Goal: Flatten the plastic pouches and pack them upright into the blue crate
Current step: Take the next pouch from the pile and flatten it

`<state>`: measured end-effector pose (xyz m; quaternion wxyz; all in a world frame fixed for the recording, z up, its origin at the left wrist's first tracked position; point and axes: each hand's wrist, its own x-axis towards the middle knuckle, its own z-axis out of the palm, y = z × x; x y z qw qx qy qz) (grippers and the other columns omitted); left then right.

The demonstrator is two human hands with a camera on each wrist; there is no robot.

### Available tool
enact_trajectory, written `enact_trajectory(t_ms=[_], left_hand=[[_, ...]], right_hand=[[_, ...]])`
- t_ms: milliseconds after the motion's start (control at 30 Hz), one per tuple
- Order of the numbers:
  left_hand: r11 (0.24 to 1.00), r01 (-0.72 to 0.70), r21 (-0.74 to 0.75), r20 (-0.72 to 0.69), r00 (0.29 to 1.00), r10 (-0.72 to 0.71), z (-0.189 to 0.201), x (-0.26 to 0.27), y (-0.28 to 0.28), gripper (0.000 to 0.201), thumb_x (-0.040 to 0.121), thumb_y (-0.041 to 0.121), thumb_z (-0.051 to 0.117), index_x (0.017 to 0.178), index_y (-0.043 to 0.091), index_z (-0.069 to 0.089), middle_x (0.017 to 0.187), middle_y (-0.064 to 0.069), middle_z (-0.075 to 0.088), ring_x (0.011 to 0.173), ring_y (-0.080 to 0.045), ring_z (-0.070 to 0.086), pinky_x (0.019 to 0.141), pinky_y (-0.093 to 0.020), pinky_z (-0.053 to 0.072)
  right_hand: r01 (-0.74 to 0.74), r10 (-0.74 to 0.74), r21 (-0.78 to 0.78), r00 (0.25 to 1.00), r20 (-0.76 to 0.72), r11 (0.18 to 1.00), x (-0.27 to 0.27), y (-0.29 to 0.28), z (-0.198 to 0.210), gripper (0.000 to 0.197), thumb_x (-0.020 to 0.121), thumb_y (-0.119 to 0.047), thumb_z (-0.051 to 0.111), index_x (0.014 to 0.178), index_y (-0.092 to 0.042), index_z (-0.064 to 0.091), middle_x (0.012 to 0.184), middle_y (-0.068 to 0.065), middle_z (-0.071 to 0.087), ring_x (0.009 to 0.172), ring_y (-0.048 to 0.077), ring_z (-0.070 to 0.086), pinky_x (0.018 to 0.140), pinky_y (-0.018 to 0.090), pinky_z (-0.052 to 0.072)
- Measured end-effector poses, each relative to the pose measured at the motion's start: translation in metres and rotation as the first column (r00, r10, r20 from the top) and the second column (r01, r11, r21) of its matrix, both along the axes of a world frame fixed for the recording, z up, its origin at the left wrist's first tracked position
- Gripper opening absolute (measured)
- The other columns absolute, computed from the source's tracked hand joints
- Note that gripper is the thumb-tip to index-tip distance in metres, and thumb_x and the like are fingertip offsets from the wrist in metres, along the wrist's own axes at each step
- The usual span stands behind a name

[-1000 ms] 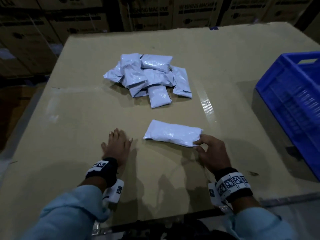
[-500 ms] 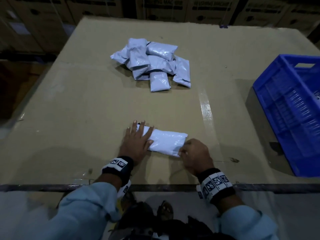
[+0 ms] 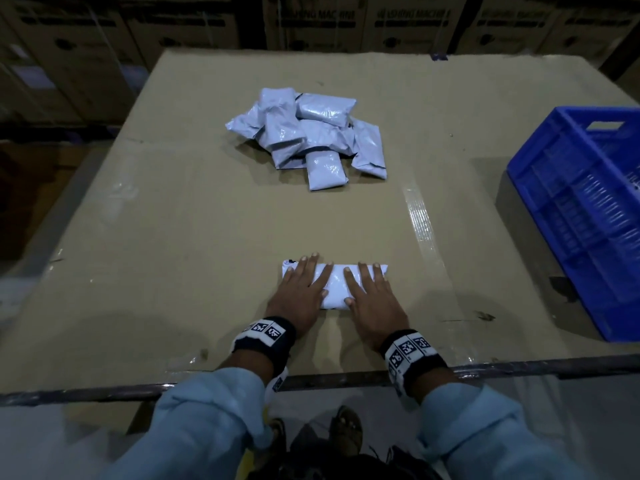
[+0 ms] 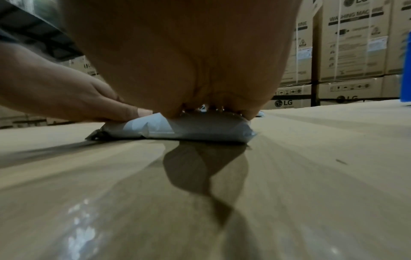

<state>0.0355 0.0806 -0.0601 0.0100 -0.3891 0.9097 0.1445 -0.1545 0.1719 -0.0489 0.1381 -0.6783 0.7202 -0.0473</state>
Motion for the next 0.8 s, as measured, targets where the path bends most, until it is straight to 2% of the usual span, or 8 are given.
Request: enact_trajectory(t_ms=[67, 167, 333, 533, 600, 700, 800], left_hand=[[0.999, -0.014, 0.03, -0.015, 1.0, 0.015, -0.003, 0.002, 0.0, 0.072, 0.096, 0.048, 0.001, 0.164, 0.025, 0.011, 0.171, -0.01, 0.002, 0.157, -0.032, 0.006, 0.125, -0.048, 0.01], [0.999, -0.022, 0.048, -0.052, 0.998, 0.025, -0.006, 0.002, -0.001, 0.071, 0.098, 0.049, 0.003, 0.164, 0.027, 0.011, 0.171, -0.006, 0.0, 0.157, -0.03, 0.004, 0.125, -0.049, 0.012], [0.999, -0.035, 0.037, -0.116, 0.992, 0.039, -0.012, 0.003, -0.001, 0.064, 0.102, 0.043, 0.015, 0.163, 0.026, 0.021, 0.17, -0.009, 0.011, 0.155, -0.033, 0.016, 0.123, -0.053, 0.021], [0.999, -0.049, 0.021, -0.079, 0.996, 0.051, -0.014, 0.003, 0.0, 0.061, 0.104, 0.045, 0.016, 0.162, 0.027, 0.023, 0.17, -0.009, 0.012, 0.154, -0.036, 0.014, 0.122, -0.054, 0.021], [0.998, -0.064, 0.025, -0.057, 0.996, 0.065, -0.015, 0.003, 0.0, 0.062, 0.103, 0.048, 0.013, 0.162, 0.031, 0.021, 0.171, -0.008, 0.01, 0.154, -0.038, 0.012, 0.123, -0.055, 0.019], [0.995, -0.082, 0.051, -0.017, 0.996, 0.082, -0.013, 0.004, -0.002, 0.066, 0.098, 0.057, 0.007, 0.162, 0.04, 0.011, 0.171, -0.005, -0.001, 0.155, -0.039, 0.001, 0.122, -0.055, 0.012], [0.994, -0.084, 0.065, 0.005, 0.996, 0.084, -0.012, 0.005, -0.005, 0.07, 0.094, 0.065, 0.005, 0.161, 0.045, 0.007, 0.171, -0.006, -0.007, 0.154, -0.043, -0.003, 0.122, -0.057, 0.011]], right_hand=[[0.002, -0.002, -0.012, 1.0, 0.015, 1.0, 0.001, 0.001, -0.003, 0.068, 0.099, -0.041, 0.016, 0.161, -0.014, 0.024, 0.166, 0.02, 0.018, 0.153, 0.046, 0.013, 0.122, 0.06, 0.02], [0.015, -0.014, -0.029, 0.999, 0.046, 0.999, 0.002, 0.002, -0.008, 0.065, 0.1, -0.039, 0.02, 0.16, -0.014, 0.026, 0.166, 0.02, 0.018, 0.153, 0.046, 0.012, 0.123, 0.059, 0.018], [0.029, -0.026, -0.054, 0.998, 0.055, 0.998, 0.004, -0.001, -0.014, 0.059, 0.101, -0.031, 0.031, 0.158, -0.013, 0.029, 0.164, 0.022, 0.021, 0.151, 0.047, 0.016, 0.12, 0.062, 0.024], [0.043, -0.036, -0.07, 0.996, 0.086, 0.997, 0.007, 0.001, -0.013, 0.062, 0.1, -0.034, 0.024, 0.158, -0.012, 0.029, 0.164, 0.022, 0.021, 0.151, 0.047, 0.017, 0.12, 0.06, 0.025], [0.041, -0.035, -0.081, 0.997, 0.07, 0.996, 0.005, 0.002, -0.013, 0.063, 0.1, -0.035, 0.025, 0.158, -0.012, 0.027, 0.165, 0.021, 0.019, 0.151, 0.046, 0.017, 0.12, 0.059, 0.026], [0.042, -0.039, -0.088, 0.999, 0.037, 0.995, 0.005, 0.001, -0.014, 0.064, 0.099, -0.036, 0.028, 0.159, -0.014, 0.026, 0.166, 0.021, 0.018, 0.151, 0.045, 0.018, 0.119, 0.058, 0.028], [0.061, -0.058, -0.082, 0.998, 0.039, 0.995, 0.005, 0.001, -0.018, 0.067, 0.098, -0.039, 0.029, 0.161, -0.018, 0.022, 0.168, 0.018, 0.012, 0.153, 0.042, 0.014, 0.121, 0.057, 0.025]])
